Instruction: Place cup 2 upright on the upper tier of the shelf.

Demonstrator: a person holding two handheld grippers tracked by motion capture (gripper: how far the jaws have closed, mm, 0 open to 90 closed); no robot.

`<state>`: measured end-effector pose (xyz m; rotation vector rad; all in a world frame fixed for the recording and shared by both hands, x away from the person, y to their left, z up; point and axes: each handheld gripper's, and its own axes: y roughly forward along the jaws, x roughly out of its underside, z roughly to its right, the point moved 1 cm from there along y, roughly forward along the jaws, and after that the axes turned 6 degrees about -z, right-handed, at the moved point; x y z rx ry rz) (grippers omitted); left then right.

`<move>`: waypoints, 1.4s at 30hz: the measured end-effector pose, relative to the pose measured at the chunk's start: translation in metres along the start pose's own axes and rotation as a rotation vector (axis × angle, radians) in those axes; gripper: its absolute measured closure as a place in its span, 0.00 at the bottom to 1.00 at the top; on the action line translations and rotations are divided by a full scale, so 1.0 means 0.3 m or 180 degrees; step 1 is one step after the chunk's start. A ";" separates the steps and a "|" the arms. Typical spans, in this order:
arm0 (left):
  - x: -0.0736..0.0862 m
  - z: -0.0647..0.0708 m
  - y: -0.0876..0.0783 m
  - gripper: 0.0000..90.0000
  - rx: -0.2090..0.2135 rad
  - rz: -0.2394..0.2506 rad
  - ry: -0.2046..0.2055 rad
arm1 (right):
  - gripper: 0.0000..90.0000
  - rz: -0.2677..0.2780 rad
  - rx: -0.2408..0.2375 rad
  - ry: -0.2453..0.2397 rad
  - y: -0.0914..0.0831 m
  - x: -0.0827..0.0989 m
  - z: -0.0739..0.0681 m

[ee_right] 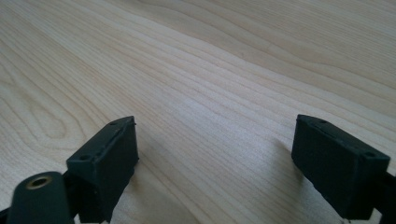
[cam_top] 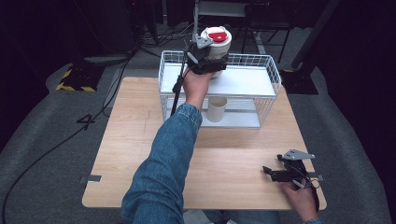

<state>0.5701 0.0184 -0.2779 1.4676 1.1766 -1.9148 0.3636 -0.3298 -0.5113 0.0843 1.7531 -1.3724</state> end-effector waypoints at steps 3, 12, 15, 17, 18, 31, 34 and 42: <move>0.004 0.000 0.005 0.11 -0.0002 -0.0010 0.0000 | 0.17 0.0000 0.0000 0.0001 0.000 0.000 0.000; 0.006 0.002 0.014 0.11 0.0025 -0.0113 -0.0042 | 0.17 0.0000 0.0000 0.0000 0.000 0.000 0.000; 0.007 0.002 0.015 0.11 0.0024 -0.0118 -0.0036 | 0.17 0.0000 0.0000 0.0000 0.000 0.000 0.000; 0.009 0.003 0.018 0.11 0.0032 -0.0143 -0.0039 | 0.17 0.0000 0.0000 0.0001 0.000 0.000 0.000; 0.009 0.003 0.020 0.11 0.0029 -0.0150 -0.0035 | 0.17 -0.0001 0.0000 0.0000 0.000 0.000 0.000; 0.030 0.007 0.036 0.11 0.0017 -0.0253 -0.0013 | 0.17 -0.0001 0.0000 0.0001 0.000 0.000 0.000; 0.031 0.009 0.034 0.11 0.0004 -0.0255 0.0006 | 0.17 0.0000 0.0000 0.0000 0.000 0.000 0.000; 0.032 0.010 0.036 0.10 -0.0010 -0.0256 -0.0044 | 0.17 0.0000 0.0002 -0.0002 0.000 0.000 0.000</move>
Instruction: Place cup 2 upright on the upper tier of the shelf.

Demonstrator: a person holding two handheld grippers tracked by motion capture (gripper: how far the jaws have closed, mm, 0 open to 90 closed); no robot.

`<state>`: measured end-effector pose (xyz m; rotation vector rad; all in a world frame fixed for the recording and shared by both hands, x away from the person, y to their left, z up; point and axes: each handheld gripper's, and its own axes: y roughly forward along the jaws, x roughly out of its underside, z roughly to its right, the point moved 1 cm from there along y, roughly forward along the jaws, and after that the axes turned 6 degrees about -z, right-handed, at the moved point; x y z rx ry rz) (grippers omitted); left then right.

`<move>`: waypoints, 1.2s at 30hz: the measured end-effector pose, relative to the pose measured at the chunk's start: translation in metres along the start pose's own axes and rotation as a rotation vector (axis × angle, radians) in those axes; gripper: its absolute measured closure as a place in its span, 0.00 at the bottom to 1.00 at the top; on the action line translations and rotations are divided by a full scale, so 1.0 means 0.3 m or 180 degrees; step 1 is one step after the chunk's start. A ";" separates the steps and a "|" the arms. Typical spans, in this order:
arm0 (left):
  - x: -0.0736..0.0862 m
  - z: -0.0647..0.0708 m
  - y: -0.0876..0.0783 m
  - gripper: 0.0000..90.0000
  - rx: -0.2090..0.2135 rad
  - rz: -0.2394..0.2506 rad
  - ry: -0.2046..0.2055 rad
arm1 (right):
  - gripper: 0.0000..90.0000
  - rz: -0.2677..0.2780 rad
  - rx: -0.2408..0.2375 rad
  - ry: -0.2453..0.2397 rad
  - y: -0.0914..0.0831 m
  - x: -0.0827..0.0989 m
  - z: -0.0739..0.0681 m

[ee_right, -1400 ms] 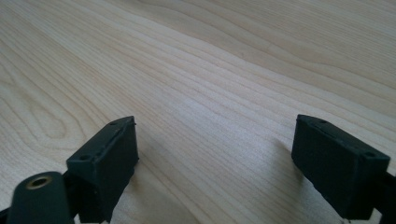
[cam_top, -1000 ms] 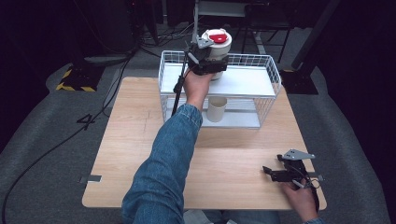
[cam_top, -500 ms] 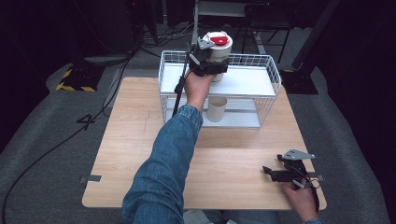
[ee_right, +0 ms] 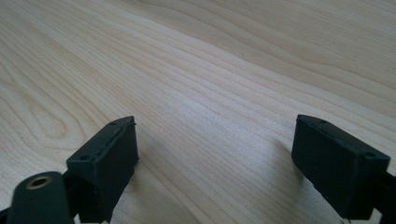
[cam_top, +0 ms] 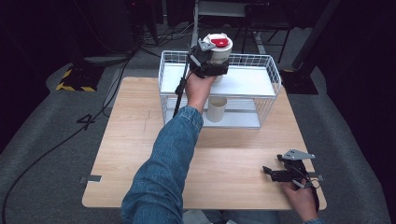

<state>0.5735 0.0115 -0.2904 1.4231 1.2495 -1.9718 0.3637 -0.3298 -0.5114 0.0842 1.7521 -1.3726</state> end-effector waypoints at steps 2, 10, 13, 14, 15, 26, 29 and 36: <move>-0.001 0.000 -0.002 0.10 0.0000 -0.0004 0.0015 | 0.17 0.0001 0.0000 0.0000 0.000 0.000 0.000; -0.014 0.011 -0.048 0.00 -0.0004 0.0050 0.0132 | 0.17 0.0001 -0.0001 0.0000 0.000 0.000 0.000; -0.019 0.013 -0.080 0.00 0.0027 0.0083 0.0163 | 0.17 0.0003 -0.0003 0.0000 0.000 0.000 0.000; -0.021 0.013 -0.093 0.00 0.0032 0.0091 0.0170 | 0.17 0.0003 -0.0003 0.0000 0.000 0.000 0.000; -0.022 0.014 -0.102 0.00 0.0026 0.0106 0.0174 | 0.17 0.0003 -0.0005 0.0001 0.000 0.000 0.000; -0.012 0.019 -0.255 0.00 0.0242 0.0250 0.0226 | 0.17 0.0003 -0.0001 -0.0001 0.000 0.000 0.002; 0.005 0.013 -0.296 0.01 0.0261 0.0269 0.0226 | 0.17 0.0002 -0.0007 0.0003 0.000 0.000 0.002; 0.048 0.018 -0.403 0.01 0.0295 0.0284 0.0291 | 0.17 -0.0003 -0.0007 -0.0006 -0.001 0.000 0.002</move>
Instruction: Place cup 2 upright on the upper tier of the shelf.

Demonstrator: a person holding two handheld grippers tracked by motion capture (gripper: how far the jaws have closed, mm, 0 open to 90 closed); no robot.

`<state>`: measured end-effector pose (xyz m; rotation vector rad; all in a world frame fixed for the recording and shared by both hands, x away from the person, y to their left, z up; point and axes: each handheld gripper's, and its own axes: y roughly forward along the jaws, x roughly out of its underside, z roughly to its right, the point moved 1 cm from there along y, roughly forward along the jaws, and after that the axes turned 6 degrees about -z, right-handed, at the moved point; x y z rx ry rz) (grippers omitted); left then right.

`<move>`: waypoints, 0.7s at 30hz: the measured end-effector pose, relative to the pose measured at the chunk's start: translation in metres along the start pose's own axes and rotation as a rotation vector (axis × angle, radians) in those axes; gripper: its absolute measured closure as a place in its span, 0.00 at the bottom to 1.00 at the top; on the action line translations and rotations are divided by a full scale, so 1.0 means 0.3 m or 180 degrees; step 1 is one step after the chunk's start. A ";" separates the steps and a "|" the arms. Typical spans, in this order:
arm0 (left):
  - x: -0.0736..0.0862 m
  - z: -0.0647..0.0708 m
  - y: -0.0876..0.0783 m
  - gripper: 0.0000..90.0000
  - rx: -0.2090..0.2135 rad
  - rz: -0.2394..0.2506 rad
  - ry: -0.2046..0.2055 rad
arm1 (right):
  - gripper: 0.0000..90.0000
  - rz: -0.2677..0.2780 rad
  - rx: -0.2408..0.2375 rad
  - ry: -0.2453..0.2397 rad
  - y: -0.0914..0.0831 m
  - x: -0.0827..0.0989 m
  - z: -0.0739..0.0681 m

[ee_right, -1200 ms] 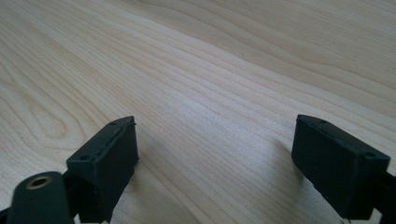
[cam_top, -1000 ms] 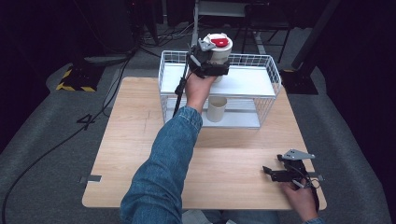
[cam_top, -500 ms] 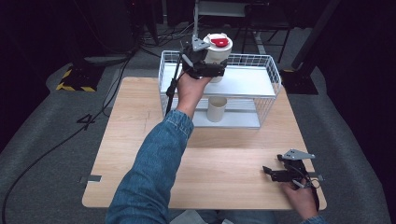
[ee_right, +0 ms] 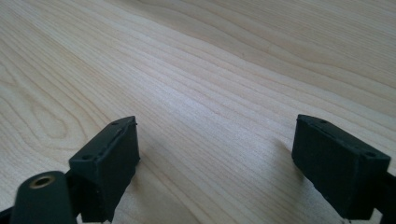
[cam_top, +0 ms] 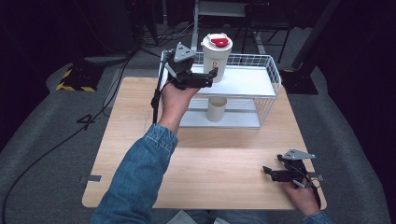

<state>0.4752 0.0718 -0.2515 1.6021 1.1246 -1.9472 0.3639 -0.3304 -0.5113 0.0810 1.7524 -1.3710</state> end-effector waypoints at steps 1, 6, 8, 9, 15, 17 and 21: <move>0.004 0.003 -0.010 0.01 0.0016 0.0009 -0.0010 | 0.17 0.0000 0.0000 -0.0001 0.000 0.000 0.000; 0.038 0.022 -0.076 0.01 0.0076 -0.0038 0.0052 | 0.17 0.0000 0.0001 -0.0002 0.000 0.000 0.000; 0.050 0.025 -0.095 0.01 0.0074 -0.0056 0.0088 | 0.17 -0.0001 0.0001 -0.0001 0.000 0.000 0.000; 0.059 0.027 -0.106 0.01 0.0078 -0.0074 0.0099 | 0.17 0.0000 0.0001 0.0000 0.000 0.000 0.000; 0.106 0.033 -0.153 0.01 0.0096 -0.0179 0.0135 | 0.17 0.0000 0.0001 0.0000 0.000 0.000 0.000; 0.124 0.032 -0.172 0.01 0.0114 -0.0173 0.0121 | 0.17 0.0000 0.0001 -0.0001 0.000 0.000 0.000; 0.165 0.025 -0.208 0.01 0.0095 -0.0190 0.0117 | 0.17 0.0002 0.0002 0.0000 0.000 0.000 0.000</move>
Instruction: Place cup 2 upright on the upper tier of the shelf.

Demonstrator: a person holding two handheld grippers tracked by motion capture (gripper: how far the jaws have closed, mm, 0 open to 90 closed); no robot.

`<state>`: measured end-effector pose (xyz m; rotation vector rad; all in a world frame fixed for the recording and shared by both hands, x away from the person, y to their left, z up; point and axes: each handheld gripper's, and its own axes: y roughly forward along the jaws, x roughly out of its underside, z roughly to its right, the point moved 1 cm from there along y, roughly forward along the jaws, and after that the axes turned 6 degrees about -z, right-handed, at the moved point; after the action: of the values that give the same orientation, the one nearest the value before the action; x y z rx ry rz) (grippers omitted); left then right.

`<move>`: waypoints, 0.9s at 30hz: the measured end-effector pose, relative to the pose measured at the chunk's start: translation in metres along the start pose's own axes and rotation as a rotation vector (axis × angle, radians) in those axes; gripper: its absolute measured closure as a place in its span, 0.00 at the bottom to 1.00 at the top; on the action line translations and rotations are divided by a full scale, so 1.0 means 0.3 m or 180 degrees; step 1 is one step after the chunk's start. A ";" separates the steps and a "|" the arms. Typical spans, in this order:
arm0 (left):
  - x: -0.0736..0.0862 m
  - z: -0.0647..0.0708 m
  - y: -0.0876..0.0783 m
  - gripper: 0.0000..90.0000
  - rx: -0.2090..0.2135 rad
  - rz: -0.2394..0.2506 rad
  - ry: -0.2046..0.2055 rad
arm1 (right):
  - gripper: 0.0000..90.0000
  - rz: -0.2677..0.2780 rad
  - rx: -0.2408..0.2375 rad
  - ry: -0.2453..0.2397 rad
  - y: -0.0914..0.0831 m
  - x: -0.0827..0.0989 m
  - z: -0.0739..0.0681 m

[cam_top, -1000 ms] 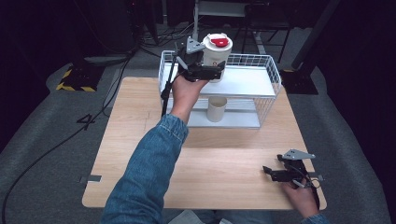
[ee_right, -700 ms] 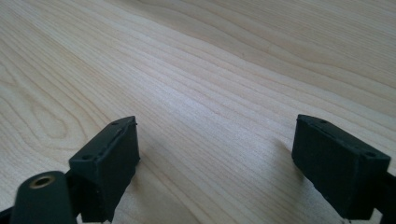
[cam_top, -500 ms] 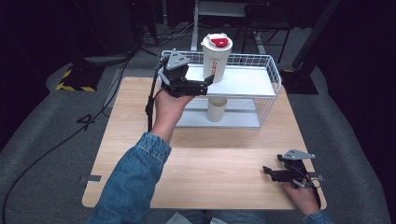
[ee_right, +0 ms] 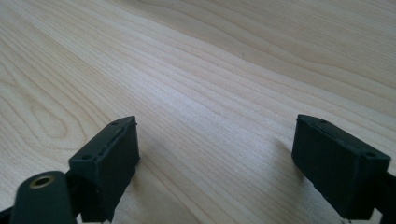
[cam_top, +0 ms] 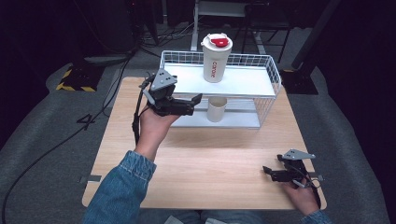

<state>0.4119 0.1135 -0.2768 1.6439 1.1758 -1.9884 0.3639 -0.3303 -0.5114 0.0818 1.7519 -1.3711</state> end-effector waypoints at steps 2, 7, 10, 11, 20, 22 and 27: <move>0.023 -0.002 -0.018 0.01 -0.0005 -0.0024 -0.0012 | 0.17 -0.0001 0.0000 -0.0001 0.000 0.000 0.000; 0.094 -0.004 -0.057 0.01 -0.0021 -0.0103 -0.0021 | 0.17 0.0000 0.0000 -0.0001 0.000 0.000 0.000; 0.139 -0.007 -0.070 0.01 0.0001 -0.0146 -0.0032 | 0.17 0.0002 -0.0007 -0.0002 0.000 0.000 0.000; 0.153 -0.010 -0.075 0.01 0.0014 -0.0163 -0.0048 | 0.17 0.0001 -0.0002 -0.0002 0.000 0.000 0.000; 0.276 -0.015 -0.121 0.00 0.0006 -0.0176 -0.0113 | 0.17 0.0003 -0.0005 -0.0002 0.000 0.000 0.000; 0.309 -0.015 -0.126 0.00 0.0004 -0.0202 -0.0128 | 0.17 0.0001 -0.0001 -0.0003 0.000 0.000 0.000; 0.395 -0.015 -0.122 0.01 -0.0026 -0.0310 -0.0184 | 0.17 0.0003 -0.0006 -0.0003 0.000 0.000 0.000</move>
<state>0.3547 0.1700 -0.3714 1.5421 1.2633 -2.0721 0.3638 -0.3302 -0.5114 0.0810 1.7522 -1.3686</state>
